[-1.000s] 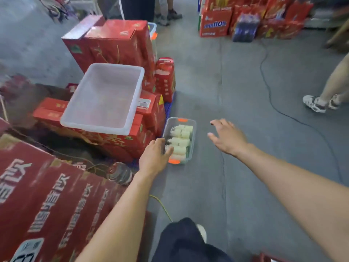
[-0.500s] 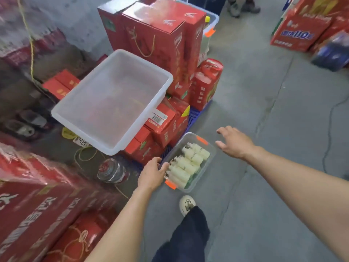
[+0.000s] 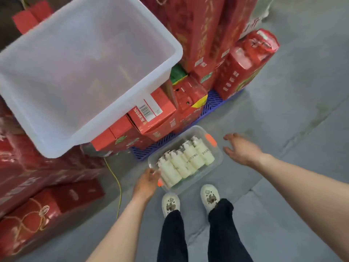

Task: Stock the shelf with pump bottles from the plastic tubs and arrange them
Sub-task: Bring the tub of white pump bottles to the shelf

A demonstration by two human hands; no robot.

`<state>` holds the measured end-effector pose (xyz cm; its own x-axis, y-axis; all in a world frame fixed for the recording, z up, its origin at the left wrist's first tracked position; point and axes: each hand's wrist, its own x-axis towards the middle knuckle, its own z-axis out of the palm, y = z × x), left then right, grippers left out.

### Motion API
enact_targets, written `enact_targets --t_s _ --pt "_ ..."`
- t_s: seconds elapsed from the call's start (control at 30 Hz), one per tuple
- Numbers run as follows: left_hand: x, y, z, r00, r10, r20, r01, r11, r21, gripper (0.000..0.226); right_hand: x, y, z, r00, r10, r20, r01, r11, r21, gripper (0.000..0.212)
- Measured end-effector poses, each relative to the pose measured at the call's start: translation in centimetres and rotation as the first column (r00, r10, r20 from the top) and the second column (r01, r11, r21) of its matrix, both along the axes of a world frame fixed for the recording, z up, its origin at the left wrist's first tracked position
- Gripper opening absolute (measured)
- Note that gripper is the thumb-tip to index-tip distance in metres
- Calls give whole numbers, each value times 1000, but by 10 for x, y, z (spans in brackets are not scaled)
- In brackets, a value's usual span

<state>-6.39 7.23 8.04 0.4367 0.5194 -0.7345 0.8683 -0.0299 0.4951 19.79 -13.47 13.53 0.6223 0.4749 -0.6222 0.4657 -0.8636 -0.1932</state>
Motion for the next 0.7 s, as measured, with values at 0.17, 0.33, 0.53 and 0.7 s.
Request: enact_targets --t_s 0.17,0.33,0.53,0.7 --pt "14 -11 -95 983 185 -9 -185 981 60 35 44 13 -113 998 -16 -67 20 998 61 46" --pt "9 -17 -190 938 344 -52 -332 930 158 63 66 19 -219 999 -29 -43 33 995 91 57" --pt "-5 -23 -278 946 300 -124 -264 933 246 65 84 18 -323 996 -38 -75 43 997 71 60" --pt "-10 -23 -327 857 479 -187 -444 873 202 69 100 30 -380 940 -313 -137 319 948 22 69"
